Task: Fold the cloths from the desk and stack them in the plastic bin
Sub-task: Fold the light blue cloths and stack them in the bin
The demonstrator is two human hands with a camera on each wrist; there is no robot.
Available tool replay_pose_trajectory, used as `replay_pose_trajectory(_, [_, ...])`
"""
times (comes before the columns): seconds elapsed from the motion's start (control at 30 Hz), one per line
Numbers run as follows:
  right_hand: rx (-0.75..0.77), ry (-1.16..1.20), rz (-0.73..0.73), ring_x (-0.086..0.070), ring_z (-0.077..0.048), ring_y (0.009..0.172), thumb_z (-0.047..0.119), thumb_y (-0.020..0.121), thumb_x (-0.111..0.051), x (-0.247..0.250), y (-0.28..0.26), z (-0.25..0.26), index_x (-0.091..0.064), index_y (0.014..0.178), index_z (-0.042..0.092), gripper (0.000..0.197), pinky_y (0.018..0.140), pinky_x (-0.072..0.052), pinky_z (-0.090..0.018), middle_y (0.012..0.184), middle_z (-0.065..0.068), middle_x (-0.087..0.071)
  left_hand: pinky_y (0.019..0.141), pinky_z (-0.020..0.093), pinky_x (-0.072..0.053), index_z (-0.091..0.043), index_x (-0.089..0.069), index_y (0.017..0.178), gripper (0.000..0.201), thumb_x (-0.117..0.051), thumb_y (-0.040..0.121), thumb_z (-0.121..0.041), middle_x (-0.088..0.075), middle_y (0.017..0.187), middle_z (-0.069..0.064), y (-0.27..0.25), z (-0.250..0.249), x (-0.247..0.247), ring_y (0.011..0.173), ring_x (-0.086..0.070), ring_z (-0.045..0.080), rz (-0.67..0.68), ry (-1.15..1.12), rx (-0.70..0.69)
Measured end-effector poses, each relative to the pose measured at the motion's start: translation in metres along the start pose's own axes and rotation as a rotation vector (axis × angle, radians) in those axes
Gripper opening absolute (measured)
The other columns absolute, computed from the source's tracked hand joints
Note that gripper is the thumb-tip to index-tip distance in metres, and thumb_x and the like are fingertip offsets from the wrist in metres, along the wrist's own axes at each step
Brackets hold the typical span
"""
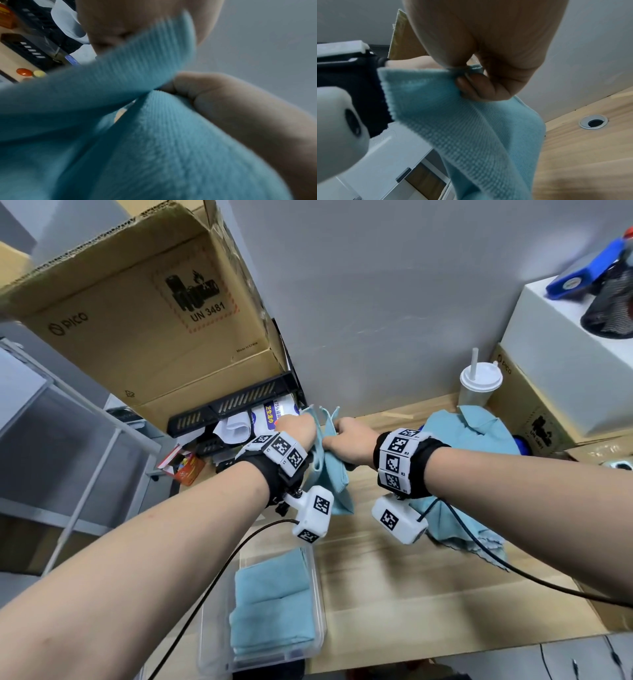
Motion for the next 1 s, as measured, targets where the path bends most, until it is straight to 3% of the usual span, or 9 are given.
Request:
replay_pose_trajectory(0.1, [0.007, 0.122, -0.015, -0.047, -0.021, 0.043, 0.012, 0.093, -0.043, 0.003, 0.001, -0.001, -0.053, 0.074, 0.007, 0.022, 0.038, -0.035, -0.021, 0.058, -0.012, -0.053, 0.068, 0.034, -0.046, -0.004, -0.062, 0.076, 0.031, -0.047, 0.094, -0.026, -0.063, 0.08, 0.015, -0.009, -0.006, -0.009, 0.079, -0.058, 0.034, 0.058, -0.038, -0.095])
replay_pose_trajectory(0.2, [-0.033, 0.256, -0.067, -0.041, -0.018, 0.036, 0.027, 0.095, -0.04, 0.011, -0.002, -0.001, -0.05, 0.067, 0.01, 0.034, 0.041, -0.029, -0.018, 0.051, -0.008, -0.049, 0.071, 0.041, -0.056, 0.001, -0.065, 0.088, 0.037, -0.039, 0.095, -0.024, -0.067, 0.084, 0.021, -0.022, -0.014, -0.01, 0.08, -0.067, 0.035, 0.132, -0.121, -0.136])
replay_pose_trajectory(0.33, [-0.067, 0.321, -0.072, -0.056, -0.018, 0.051, 0.041, 0.089, -0.051, 0.022, -0.007, -0.007, -0.06, 0.075, 0.016, 0.03, 0.053, -0.042, -0.022, 0.063, -0.002, -0.062, 0.069, 0.045, -0.059, 0.009, -0.062, 0.1, 0.036, -0.037, 0.095, -0.016, -0.066, 0.086, 0.028, -0.034, -0.016, -0.011, 0.062, -0.066, 0.033, 0.304, -0.308, -0.135])
replay_pose_trajectory(0.53, [-0.025, 0.349, -0.063, -0.047, -0.012, 0.043, 0.028, 0.087, -0.062, 0.03, -0.006, -0.02, -0.06, 0.071, 0.017, 0.02, 0.045, -0.036, -0.019, 0.052, 0.001, -0.053, 0.059, 0.031, -0.047, 0.011, -0.053, 0.071, 0.022, -0.046, 0.07, -0.01, -0.044, 0.08, 0.015, -0.044, -0.007, -0.019, 0.071, -0.045, 0.021, 0.491, -0.12, -0.38])
replay_pose_trajectory(0.6, [-0.002, 0.246, -0.068, -0.041, -0.008, 0.04, 0.023, 0.09, -0.059, 0.033, -0.004, -0.023, -0.054, 0.062, 0.017, 0.029, 0.045, -0.031, -0.022, 0.047, 0.006, -0.048, 0.06, 0.029, -0.043, 0.01, -0.064, 0.078, 0.023, -0.049, 0.075, -0.007, -0.044, 0.078, 0.013, -0.04, -0.002, -0.017, 0.066, -0.044, 0.018, 0.431, -0.107, -0.442])
replay_pose_trajectory(0.67, [0.042, 0.129, -0.056, -0.038, -0.012, 0.044, 0.027, 0.093, -0.057, 0.032, -0.005, -0.026, -0.053, 0.064, 0.018, 0.031, 0.046, -0.029, -0.024, 0.051, 0.004, -0.046, 0.063, 0.03, -0.047, -0.005, -0.072, 0.086, 0.02, -0.053, 0.079, -0.004, -0.055, 0.076, 0.004, -0.029, 0.003, -0.011, 0.061, -0.049, 0.016, 0.256, -0.135, -0.461])
replay_pose_trajectory(0.73, [0.125, -0.033, -0.006, -0.046, -0.011, 0.053, 0.03, 0.097, -0.052, 0.03, -0.01, -0.026, -0.057, 0.068, 0.021, 0.031, 0.052, -0.036, -0.022, 0.061, 0.005, -0.054, 0.063, 0.027, -0.047, -0.013, -0.064, 0.091, 0.019, -0.058, 0.075, -0.007, -0.056, 0.077, 0.0, -0.015, 0.009, -0.002, 0.059, -0.048, 0.012, 0.078, -0.087, -0.494])
replay_pose_trajectory(0.83, [0.22, -0.207, 0.03, -0.051, -0.001, 0.063, 0.022, 0.101, -0.047, 0.029, -0.02, -0.023, -0.052, 0.064, 0.031, 0.039, 0.056, -0.036, -0.01, 0.067, 0.015, -0.054, 0.064, 0.022, -0.048, -0.016, -0.057, 0.098, 0.029, -0.073, 0.073, -0.013, -0.059, 0.089, 0.005, -0.003, 0.02, 0.007, 0.068, -0.05, 0.012, 0.096, 0.055, -0.498])
replay_pose_trajectory(1.0, [0.281, -0.425, 0.027, -0.051, -0.029, 0.099, 0.033, 0.099, -0.05, 0.028, -0.016, -0.026, -0.068, 0.088, 0.039, 0.022, 0.093, -0.04, -0.036, 0.096, -0.013, -0.053, 0.077, 0.027, -0.052, -0.012, -0.068, 0.082, 0.014, -0.079, 0.074, -0.013, -0.071, 0.082, 0.002, -0.004, 0.028, 0.011, 0.076, -0.063, 0.01, 0.102, 0.045, -0.586])
Point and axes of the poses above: each hand's wrist, its own y-axis towards the middle knuckle, its own x-axis out of the back of the hand, z = x × y, the point moved 2 cm from there along y, towards the middle knuckle
